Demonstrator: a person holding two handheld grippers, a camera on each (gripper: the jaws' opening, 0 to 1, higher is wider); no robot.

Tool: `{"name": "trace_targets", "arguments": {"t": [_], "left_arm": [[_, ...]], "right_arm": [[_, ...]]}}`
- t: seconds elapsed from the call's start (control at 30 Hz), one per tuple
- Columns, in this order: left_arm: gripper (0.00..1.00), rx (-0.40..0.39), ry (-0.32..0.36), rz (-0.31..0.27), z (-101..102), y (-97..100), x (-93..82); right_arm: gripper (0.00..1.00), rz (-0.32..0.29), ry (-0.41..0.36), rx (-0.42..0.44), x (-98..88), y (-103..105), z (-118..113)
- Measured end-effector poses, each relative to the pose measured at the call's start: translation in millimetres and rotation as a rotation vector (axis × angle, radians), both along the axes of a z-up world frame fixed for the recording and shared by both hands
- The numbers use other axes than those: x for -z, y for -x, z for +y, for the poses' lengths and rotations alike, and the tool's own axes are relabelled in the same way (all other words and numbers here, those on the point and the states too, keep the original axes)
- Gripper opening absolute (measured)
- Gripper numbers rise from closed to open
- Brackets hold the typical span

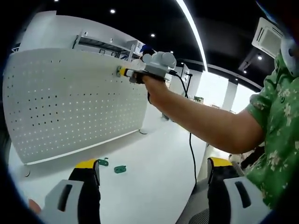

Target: Insert the hook assembly into the mounting plate slot until the hook locks in place.

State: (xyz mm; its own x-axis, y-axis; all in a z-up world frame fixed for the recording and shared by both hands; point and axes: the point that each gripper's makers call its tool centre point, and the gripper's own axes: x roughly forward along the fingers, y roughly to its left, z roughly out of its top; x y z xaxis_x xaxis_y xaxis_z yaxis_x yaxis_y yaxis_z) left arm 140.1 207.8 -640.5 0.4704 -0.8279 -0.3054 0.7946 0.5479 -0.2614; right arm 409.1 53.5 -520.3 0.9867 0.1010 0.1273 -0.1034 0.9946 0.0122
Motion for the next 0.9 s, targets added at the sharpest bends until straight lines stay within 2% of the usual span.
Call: {"name": "trace_targets", "arguments": {"t": [0.9], "left_arm": [[0.97, -0.002, 0.003, 0.007, 1.7, -1.3, 2.4]], "right_arm": [[0.02, 0.019, 0.024, -0.004, 4.0, -3.0, 0.5]]}}
